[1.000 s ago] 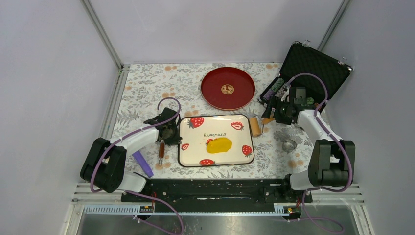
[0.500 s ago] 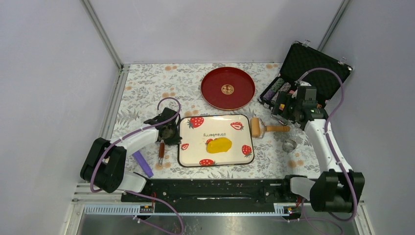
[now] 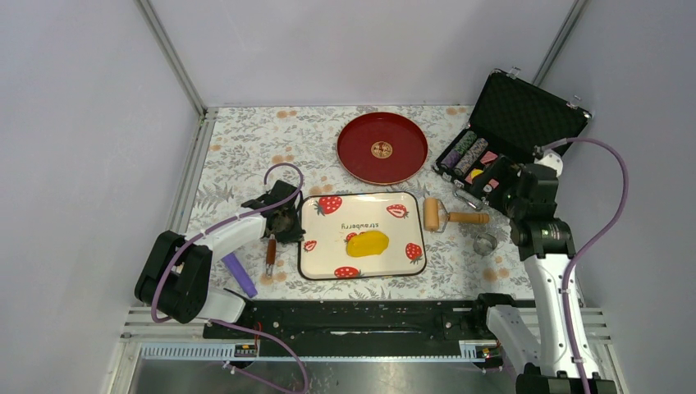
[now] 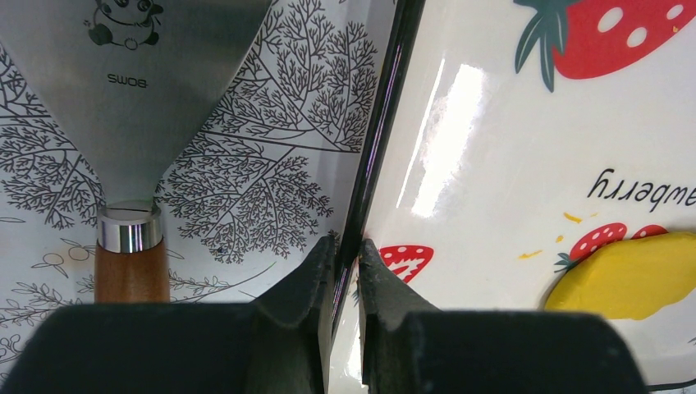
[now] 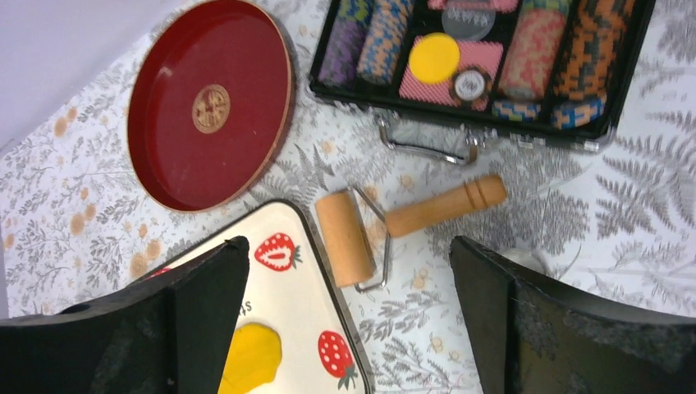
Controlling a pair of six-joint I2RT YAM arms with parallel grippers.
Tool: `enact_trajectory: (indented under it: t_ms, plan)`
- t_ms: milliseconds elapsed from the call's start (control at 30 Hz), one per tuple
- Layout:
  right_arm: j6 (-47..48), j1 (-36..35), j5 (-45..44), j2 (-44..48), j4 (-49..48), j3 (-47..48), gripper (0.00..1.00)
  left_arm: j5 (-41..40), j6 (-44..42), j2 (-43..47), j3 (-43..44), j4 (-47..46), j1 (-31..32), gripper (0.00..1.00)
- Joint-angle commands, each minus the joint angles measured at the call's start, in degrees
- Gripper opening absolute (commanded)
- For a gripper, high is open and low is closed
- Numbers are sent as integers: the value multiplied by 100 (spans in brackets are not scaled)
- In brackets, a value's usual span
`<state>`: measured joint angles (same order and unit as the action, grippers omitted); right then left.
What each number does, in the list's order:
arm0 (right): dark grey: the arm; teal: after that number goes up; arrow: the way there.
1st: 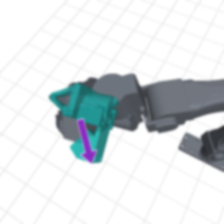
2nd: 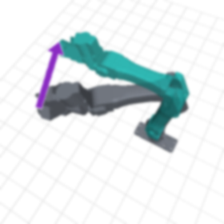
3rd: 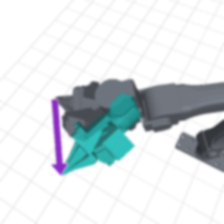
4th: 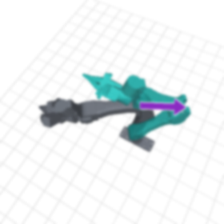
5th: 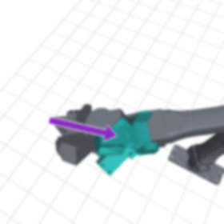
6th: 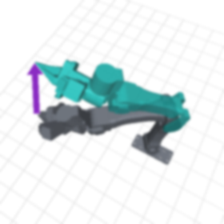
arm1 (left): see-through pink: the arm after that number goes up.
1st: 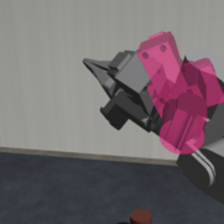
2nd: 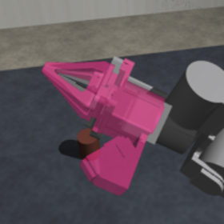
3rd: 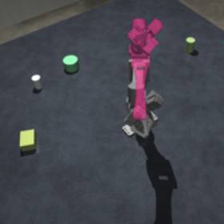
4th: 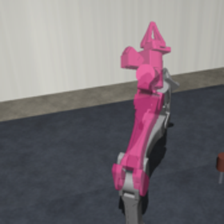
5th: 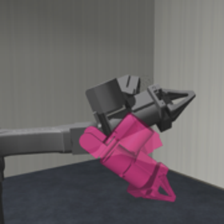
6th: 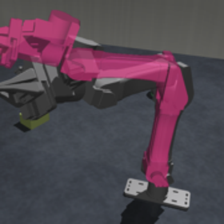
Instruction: Roll out the dumpling wrappers from the dough
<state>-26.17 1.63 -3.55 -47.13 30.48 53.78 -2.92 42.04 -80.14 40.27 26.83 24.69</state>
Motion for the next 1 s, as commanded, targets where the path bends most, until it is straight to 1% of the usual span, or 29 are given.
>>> enact_trajectory:
  t_ms: [0,167,300,500,733,767,867,967]
  plan:
    - [-666,-6,-98,135,608,-523,100,-781,-143,-240,-138,560,-43,0]
    - [-974,-5,-553,222,1258,-936,100,-772,-151,-239,-136,560,-43,0]
    - [-959,-5,-935,190,1681,-1021,99,-728,-188,-262,-105,554,-44,0]
    - [-1106,-5,-1459,-146,2327,-942,99,-718,-230,-226,-142,503,-36,0]
    - [-1477,40,-1919,-559,2490,-853,99,-700,-240,-225,-142,499,-39,0]
    - [-1489,73,-1940,-657,2493,-840,99,-686,-247,-243,-123,498,-41,0]
    - [-1525,171,-1962,-899,2468,-801,95,-676,-258,-227,-139,492,-39,0]
    - [-1456,375,-1764,-1167,2309,-833,94,-666,-275,-214,-144,473,-37,0]
